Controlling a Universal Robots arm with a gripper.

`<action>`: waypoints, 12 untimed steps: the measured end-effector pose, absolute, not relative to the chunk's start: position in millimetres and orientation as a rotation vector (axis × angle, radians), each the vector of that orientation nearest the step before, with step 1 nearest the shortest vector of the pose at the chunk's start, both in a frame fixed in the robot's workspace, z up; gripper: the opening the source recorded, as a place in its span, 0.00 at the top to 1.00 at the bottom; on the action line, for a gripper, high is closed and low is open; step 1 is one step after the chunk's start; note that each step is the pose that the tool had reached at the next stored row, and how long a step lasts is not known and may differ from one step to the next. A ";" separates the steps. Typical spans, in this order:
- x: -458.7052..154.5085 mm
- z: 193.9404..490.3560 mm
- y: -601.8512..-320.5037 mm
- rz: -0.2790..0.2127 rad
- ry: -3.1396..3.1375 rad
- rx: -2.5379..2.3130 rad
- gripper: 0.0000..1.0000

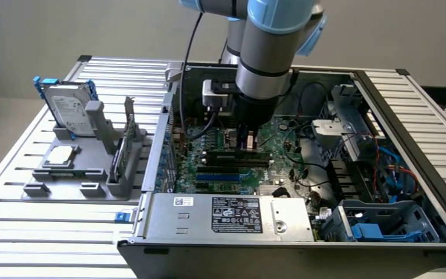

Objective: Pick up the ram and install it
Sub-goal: 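Insert the ram into the slot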

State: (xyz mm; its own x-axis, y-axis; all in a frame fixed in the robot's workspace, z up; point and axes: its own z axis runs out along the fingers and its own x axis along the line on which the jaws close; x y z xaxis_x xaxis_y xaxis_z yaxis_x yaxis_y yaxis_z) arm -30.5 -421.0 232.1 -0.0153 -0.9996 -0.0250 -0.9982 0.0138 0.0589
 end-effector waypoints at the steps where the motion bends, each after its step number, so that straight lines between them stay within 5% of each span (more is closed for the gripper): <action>1: -30.6 232.1 -421.0 -0.091 -2.220 2.189 0.86; 12: -32.9 230.1 -421.1 -0.086 -2.223 2.191 0.86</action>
State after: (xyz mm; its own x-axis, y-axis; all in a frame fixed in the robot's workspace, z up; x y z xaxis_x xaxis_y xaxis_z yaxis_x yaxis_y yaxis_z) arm -32.9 -421.1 230.1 -0.0150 -0.9996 -0.0251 -0.9985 0.0137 0.0522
